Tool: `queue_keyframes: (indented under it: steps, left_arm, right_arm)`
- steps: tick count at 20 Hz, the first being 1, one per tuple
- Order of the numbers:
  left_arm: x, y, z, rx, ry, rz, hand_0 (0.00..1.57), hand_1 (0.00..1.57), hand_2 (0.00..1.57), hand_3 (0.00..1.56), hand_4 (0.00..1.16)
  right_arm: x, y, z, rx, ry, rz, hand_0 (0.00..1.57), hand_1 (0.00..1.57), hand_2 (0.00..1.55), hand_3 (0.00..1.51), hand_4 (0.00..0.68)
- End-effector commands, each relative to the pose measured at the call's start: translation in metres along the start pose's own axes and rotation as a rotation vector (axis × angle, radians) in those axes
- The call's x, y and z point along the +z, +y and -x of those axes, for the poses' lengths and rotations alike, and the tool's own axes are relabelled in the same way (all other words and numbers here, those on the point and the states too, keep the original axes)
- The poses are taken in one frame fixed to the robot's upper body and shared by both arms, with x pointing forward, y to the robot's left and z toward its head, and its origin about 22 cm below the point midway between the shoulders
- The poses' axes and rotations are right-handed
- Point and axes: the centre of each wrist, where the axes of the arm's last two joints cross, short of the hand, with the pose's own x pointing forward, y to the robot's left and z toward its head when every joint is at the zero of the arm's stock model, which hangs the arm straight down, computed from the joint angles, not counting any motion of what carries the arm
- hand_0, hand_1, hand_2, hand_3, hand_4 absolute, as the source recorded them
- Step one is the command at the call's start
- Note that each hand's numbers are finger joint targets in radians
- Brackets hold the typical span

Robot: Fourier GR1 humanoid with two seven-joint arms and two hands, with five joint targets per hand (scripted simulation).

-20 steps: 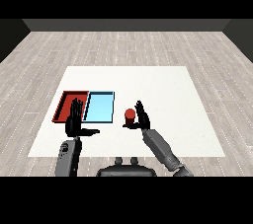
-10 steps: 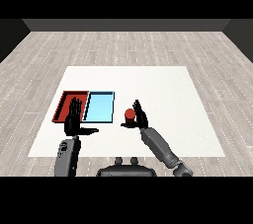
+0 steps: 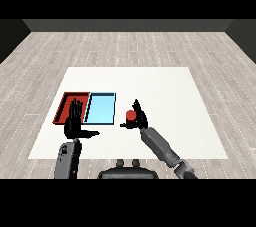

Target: Pick the red can and put it in the red box

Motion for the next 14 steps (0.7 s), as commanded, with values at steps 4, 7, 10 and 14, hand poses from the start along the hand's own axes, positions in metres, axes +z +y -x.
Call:
queue_keyframes:
  steps: [4,7,10,14]
  left_arm:
    - [0.008,-0.012,0.017,0.003,-0.01,0.0,0.0,0.0,0.0,0.0,0.0]
    - [0.002,0.009,0.002,-0.006,-0.007,-0.005,0.0,0.0,0.0,0.0,0.0]
    - [0.004,-0.002,0.003,0.004,-0.006,-0.009,0.0,0.0,0.0,0.0,0.0]
    - [-0.013,0.006,-0.013,-0.005,-0.02,-0.005,0.0,0.0,0.0,0.0,0.0]
  right_arm:
    - [0.004,-0.003,0.012,0.021,0.021,0.01,0.0,0.0,0.0,0.0,0.0]
    - [-0.018,0.01,-0.005,0.029,0.064,0.012,0.0,0.0,0.0,0.0,0.0]
    - [0.0,0.013,0.008,0.035,0.069,0.004,0.0,0.0,0.0,0.0,0.0]
    - [-0.021,0.005,0.007,0.129,0.043,0.084,1.52,1.52,1.5,1.46,0.493]
